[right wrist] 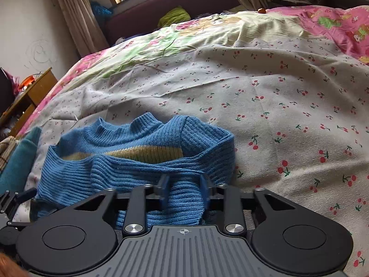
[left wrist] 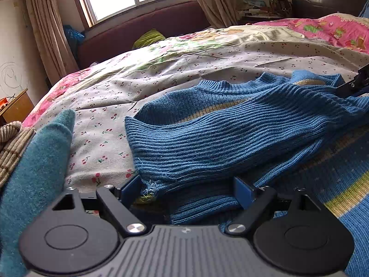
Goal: Fold small clothes
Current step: 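Lay the sleeve flat on the sweater and open the right tool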
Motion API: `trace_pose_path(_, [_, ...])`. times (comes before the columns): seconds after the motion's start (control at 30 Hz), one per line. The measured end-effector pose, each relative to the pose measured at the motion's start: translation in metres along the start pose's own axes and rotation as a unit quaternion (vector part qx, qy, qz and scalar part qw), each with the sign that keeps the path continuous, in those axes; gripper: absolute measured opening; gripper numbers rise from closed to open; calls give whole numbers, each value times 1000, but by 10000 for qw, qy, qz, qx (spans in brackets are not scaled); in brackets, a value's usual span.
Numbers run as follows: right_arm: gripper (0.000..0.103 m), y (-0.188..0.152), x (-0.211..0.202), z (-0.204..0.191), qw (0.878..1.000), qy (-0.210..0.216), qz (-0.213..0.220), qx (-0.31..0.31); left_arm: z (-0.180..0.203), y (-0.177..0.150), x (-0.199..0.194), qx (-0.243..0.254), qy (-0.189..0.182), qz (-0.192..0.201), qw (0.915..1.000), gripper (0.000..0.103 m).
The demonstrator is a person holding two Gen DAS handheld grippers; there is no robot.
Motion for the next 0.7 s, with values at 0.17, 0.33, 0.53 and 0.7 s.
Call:
trace_pose_path(0.17, [11, 12, -16, -11, 9993, 32, 324, -205, 0, 0, 0, -11, 0, 10, 10000, 95])
trace_pose_path(0.33, [17, 16, -9, -4, 9990, -149, 295, -315, 0, 0, 0, -19, -4, 8, 10000, 96])
trace_pose_path(0.53, [10, 4, 10, 6, 9975, -566, 173, -387, -1, -1, 1, -25, 19, -4, 10000, 98])
trace_pose_path(0.7, [11, 10, -2, 6, 9963, -747, 277, -317, -7, 0, -1, -135, 40, -84, 9999, 100])
Point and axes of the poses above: each gripper's, at about its wrist camera, not at the fingertips, and x roughly the way its jaws point, z to its right, y to its top, the point moved 9 cm from there along x, roughly the way its jaws point, and after that the axes turned 9 degrees about -y, right-handed, at the moved point
